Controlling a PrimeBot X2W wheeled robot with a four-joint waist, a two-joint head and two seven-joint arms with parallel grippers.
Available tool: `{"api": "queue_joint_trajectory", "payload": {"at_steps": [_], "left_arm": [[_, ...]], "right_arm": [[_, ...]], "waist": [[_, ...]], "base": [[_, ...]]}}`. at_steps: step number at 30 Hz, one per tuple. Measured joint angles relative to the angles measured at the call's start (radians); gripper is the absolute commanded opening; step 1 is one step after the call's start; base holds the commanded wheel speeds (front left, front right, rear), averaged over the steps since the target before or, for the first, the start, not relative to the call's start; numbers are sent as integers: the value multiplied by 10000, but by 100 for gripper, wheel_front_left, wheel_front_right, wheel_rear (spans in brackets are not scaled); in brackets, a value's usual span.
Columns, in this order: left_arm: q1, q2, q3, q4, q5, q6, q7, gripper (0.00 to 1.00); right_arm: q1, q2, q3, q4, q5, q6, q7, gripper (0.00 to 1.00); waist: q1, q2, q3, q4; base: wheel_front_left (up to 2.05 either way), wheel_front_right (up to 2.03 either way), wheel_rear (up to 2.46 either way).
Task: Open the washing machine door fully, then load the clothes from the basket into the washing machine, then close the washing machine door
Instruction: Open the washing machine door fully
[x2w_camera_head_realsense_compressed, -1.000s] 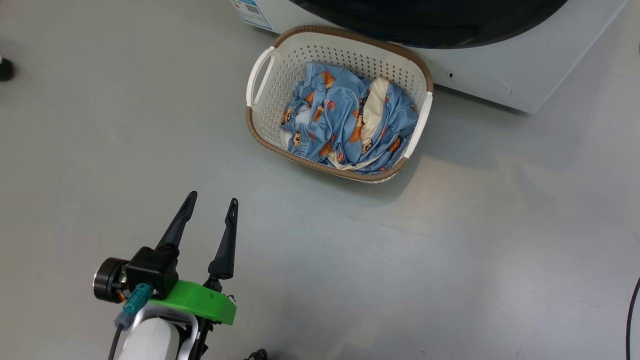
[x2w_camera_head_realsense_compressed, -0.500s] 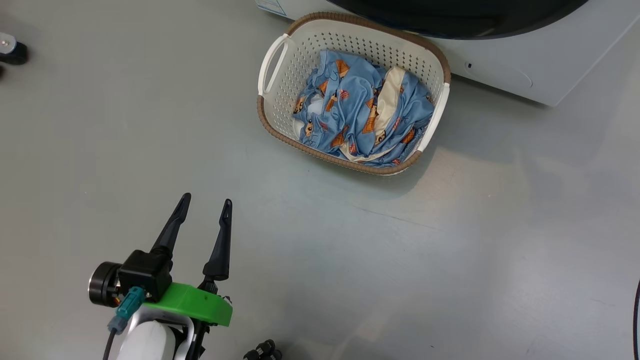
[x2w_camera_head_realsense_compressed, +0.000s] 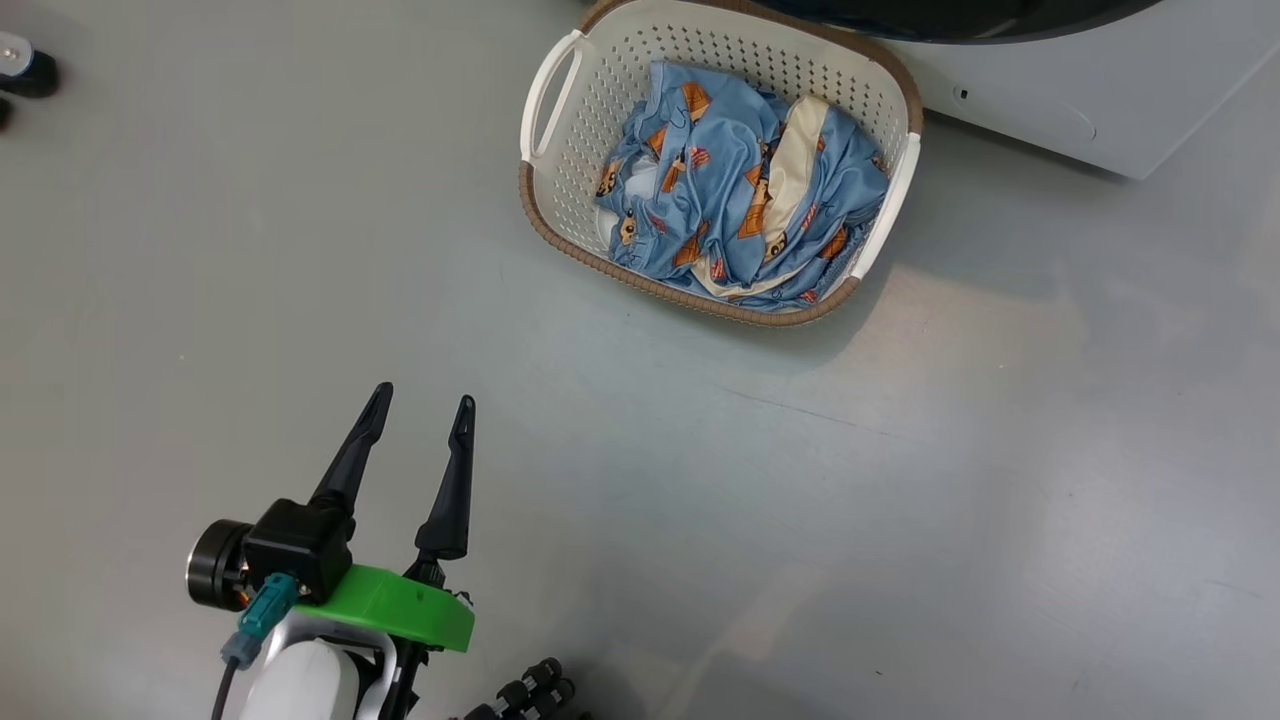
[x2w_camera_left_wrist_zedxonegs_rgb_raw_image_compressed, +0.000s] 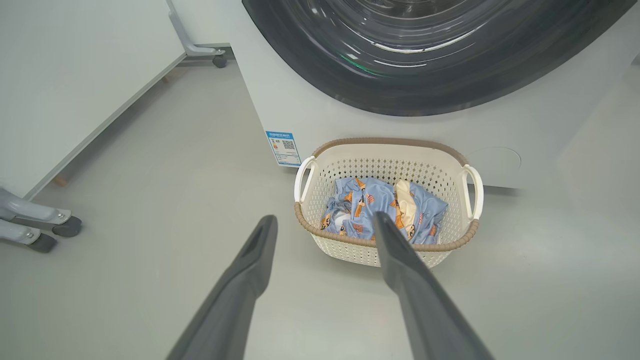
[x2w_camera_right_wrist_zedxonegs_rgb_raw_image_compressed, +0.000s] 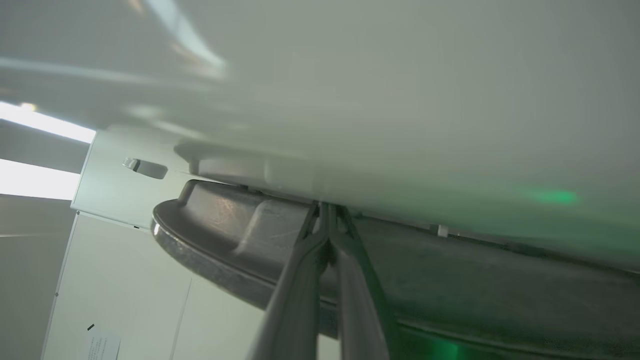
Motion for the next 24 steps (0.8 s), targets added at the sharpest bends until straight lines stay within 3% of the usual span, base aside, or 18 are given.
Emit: {"api": "queue_joint_trajectory", "payload": {"at_steps": [24], "left_arm": [[39, -36, 138, 50, -345, 0, 0, 100]], "right_arm": [[-538, -307, 669, 460, -10, -2, 1122, 0]], "waist": [[0, 0, -37, 145]], "base": [[0, 0, 0]]}}
